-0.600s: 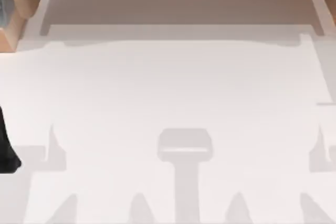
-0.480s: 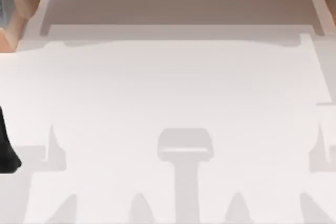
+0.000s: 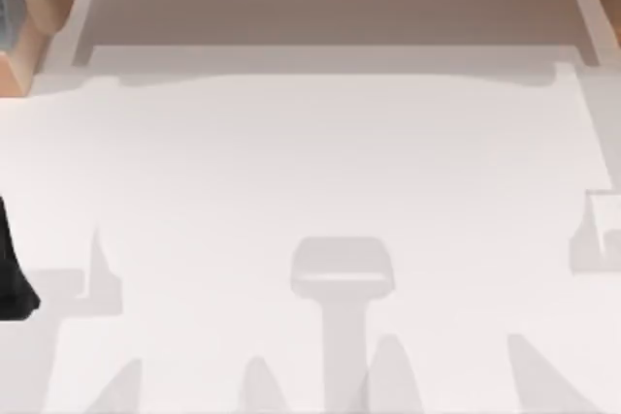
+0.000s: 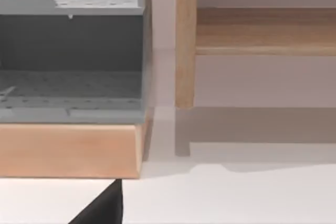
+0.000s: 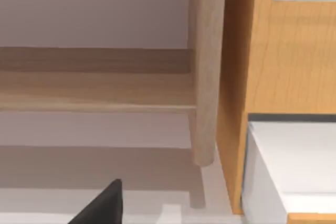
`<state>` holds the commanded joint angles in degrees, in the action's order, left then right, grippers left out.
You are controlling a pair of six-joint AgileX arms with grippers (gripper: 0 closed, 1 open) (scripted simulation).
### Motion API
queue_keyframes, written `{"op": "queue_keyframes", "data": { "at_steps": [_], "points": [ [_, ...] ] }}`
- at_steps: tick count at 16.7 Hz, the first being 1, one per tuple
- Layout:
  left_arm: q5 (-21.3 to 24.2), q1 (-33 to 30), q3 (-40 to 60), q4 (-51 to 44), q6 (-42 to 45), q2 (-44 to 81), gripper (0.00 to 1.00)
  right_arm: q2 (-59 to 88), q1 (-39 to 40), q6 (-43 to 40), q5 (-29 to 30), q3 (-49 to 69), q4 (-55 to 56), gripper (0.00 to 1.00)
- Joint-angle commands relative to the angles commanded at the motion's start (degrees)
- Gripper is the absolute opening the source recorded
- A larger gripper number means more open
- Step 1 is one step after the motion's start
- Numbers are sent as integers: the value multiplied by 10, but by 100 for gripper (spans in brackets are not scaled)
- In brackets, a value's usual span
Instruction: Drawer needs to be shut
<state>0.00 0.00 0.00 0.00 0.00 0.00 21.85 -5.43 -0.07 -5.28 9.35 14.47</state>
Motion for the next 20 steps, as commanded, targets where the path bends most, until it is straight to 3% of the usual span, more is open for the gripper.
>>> {"op": "queue_keyframes", "data": {
  "at_steps": [10,20],
  "points": [
    [0,0,0,0,0,0,100,439,-96,8,-90,164,253,100],
    [0,0,0,0,0,0,100,491,-107,4,-104,183,290,100]
  ]
}}
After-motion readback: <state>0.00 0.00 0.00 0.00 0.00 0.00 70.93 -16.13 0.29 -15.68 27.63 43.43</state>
